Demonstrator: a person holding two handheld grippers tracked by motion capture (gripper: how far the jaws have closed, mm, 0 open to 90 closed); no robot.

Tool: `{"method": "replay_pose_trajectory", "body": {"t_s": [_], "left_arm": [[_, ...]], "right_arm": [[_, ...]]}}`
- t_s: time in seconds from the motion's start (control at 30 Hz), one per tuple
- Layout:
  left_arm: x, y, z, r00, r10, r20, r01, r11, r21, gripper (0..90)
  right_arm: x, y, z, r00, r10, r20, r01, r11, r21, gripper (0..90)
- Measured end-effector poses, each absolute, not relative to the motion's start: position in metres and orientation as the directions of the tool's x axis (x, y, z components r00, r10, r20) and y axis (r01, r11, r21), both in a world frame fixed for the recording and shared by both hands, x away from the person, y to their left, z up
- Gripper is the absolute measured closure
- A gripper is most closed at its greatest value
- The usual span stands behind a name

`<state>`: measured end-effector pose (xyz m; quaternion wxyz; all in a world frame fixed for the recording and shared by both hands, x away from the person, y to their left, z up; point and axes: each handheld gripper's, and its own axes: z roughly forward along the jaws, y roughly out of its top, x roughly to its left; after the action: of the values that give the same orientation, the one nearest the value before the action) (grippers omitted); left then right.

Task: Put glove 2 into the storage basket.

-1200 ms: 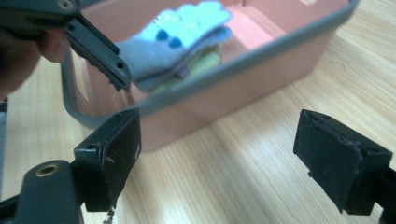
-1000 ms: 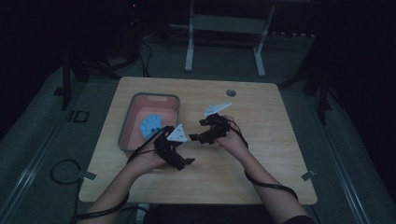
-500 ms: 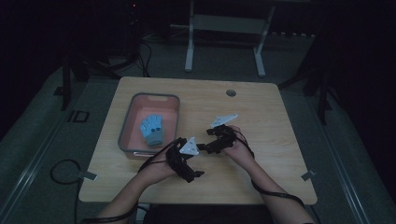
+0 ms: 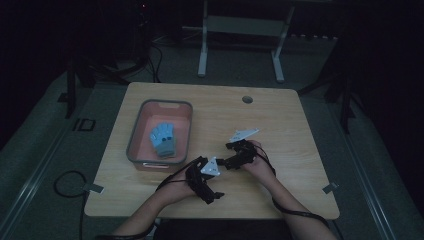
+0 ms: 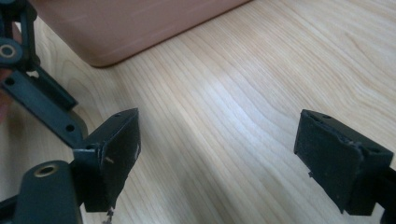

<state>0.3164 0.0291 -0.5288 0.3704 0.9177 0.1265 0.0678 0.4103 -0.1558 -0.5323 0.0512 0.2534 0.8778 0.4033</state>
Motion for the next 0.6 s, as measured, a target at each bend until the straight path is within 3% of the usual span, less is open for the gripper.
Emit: {"method": "replay_pose_trajectory", "body": {"t_s": [0.6], "left_arm": [[0.316,0.021,-0.551,0.960,0.275,0.050,0.167,-0.708,0.687,1.9]], "right_arm": [[0.405,-0.175,-0.552,-0.858,0.505,0.100,0.407,0.546,0.733,14.6]]}}
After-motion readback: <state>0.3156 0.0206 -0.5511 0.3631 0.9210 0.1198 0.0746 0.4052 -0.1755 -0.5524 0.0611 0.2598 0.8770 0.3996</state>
